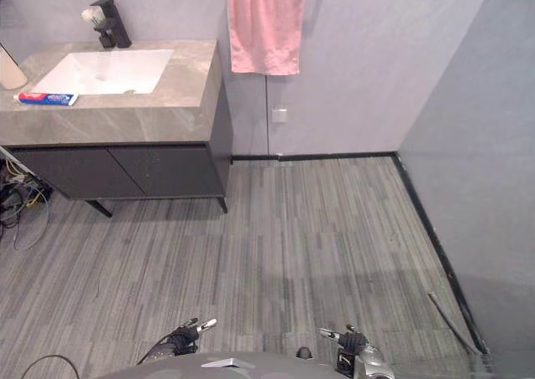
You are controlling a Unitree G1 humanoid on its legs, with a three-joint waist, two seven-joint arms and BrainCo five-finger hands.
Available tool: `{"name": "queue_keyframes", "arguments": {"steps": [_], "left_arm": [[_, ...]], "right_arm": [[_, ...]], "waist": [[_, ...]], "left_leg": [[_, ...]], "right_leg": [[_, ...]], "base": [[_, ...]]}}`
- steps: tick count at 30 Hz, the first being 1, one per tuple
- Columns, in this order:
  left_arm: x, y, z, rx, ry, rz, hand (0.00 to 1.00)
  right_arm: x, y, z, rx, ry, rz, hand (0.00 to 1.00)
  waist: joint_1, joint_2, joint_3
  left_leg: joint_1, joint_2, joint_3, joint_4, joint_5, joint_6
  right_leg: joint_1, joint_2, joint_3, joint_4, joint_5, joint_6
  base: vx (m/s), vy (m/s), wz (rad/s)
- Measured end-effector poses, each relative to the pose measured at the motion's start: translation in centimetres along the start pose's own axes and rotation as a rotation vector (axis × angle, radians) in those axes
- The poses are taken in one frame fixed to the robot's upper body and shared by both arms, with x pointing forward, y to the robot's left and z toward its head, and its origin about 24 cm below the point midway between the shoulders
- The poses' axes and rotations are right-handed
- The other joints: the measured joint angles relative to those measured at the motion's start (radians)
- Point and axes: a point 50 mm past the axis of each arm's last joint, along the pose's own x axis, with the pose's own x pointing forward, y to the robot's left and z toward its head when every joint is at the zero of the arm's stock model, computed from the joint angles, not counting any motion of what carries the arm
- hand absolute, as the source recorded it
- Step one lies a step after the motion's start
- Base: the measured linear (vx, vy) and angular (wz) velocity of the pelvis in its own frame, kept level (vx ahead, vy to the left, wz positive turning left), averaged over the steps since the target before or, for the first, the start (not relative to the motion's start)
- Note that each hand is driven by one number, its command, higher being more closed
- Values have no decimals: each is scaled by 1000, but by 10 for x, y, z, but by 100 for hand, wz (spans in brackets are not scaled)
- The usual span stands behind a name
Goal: Organize washtable
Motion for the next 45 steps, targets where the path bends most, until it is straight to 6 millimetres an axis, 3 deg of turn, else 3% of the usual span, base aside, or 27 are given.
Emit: {"name": "queue_keyframes", "arguments": {"steps": [10,40,43,45], "left_arm": [[0,-3,-3,-13,10,-7,0],[0,-1,-4,-46,16,-16,0],[0,-1,-1,-52,5,-16,0],[2,3,7,-66,-14,-5,0]], "right_arm": [[0,-1,2,-5,-8,9,0],[0,0,2,-12,-7,21,0],[1,2,11,-30,-27,34,0],[2,3,21,-4,-55,37,0]], "waist": [[0,18,10],[0,14,7],[1,13,22],[-3,-5,64]], "left_leg": [[7,0,1,36,-23,2],[3,1,12,32,-23,2],[-34,-2,30,60,-29,11],[-26,-32,43,69,-41,30]], "right_leg": [[17,-5,-9,15,-14,0],[3,-4,-3,14,-13,0],[-102,-16,22,170,-67,9],[-215,-64,19,426,-151,31]], "base": [[-20,0,1],[0,1,-1],[-19,42,-26],[-94,73,-12]]}}
